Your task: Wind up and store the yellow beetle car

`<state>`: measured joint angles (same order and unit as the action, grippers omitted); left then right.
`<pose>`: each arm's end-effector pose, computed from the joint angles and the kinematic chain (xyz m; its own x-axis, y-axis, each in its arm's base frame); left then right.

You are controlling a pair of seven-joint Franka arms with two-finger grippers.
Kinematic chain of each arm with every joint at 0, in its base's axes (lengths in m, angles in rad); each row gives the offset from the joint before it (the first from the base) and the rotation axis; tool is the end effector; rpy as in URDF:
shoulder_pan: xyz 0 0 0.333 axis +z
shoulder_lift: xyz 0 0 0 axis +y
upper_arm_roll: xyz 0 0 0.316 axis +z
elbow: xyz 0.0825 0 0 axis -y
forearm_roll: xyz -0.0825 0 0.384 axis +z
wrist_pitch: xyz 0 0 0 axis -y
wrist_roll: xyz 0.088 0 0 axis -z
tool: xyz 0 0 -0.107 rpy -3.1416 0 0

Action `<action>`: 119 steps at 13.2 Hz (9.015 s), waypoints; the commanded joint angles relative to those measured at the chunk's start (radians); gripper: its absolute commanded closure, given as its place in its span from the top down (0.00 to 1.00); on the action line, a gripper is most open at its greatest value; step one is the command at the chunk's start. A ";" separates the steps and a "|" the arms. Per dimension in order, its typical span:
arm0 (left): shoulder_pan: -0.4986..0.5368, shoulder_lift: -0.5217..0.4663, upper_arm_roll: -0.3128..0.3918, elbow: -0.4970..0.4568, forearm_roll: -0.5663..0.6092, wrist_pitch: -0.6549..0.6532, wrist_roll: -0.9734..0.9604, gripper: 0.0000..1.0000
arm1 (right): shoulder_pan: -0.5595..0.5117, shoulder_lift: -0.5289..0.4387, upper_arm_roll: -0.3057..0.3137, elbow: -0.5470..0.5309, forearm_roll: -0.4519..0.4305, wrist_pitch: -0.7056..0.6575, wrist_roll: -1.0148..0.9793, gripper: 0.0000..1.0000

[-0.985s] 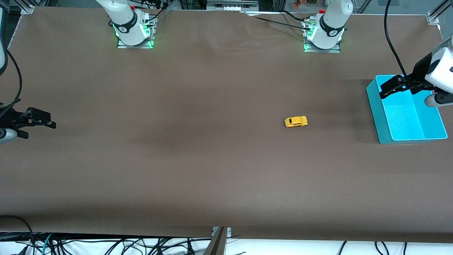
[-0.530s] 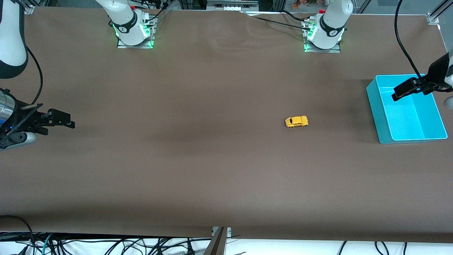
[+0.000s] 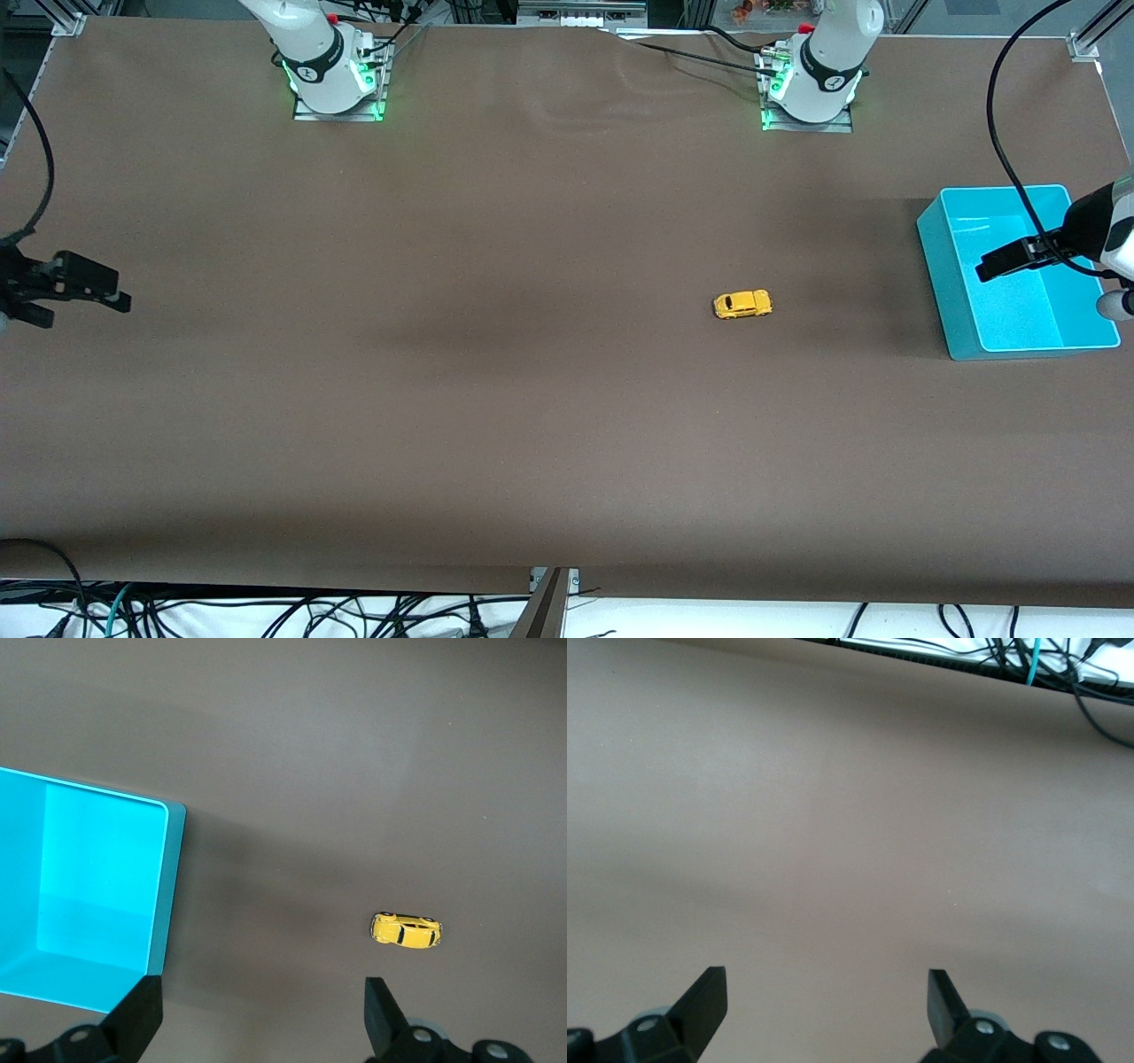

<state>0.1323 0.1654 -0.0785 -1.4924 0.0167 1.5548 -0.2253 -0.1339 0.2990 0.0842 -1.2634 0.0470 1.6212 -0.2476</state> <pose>0.5984 0.0377 0.5647 0.9563 0.2752 -0.0989 0.2740 -0.9614 -0.0265 0.6481 -0.0363 0.5956 0.9791 0.1887 0.0754 0.1930 -0.9797 -0.0549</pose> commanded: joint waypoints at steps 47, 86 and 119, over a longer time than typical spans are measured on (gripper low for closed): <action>-0.223 0.192 -0.149 -0.798 0.235 1.056 -1.990 0.98 | 0.074 -0.236 -0.052 -0.329 -0.076 -0.055 0.209 1.00; 0.420 0.037 0.091 -0.945 0.236 1.035 -0.937 0.98 | 0.076 -0.236 -0.050 -0.321 -0.078 -0.058 0.212 1.00; 0.076 -0.202 -0.098 -0.105 -0.006 -0.027 0.032 1.00 | 0.074 -0.235 -0.050 -0.320 -0.078 -0.054 0.211 1.00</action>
<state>0.2074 -0.0441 -0.1781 -1.6308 0.0464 1.5550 -0.2250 -0.0608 0.0661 0.0337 -1.5938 -0.0199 1.5669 -0.0451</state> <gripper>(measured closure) 0.000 0.000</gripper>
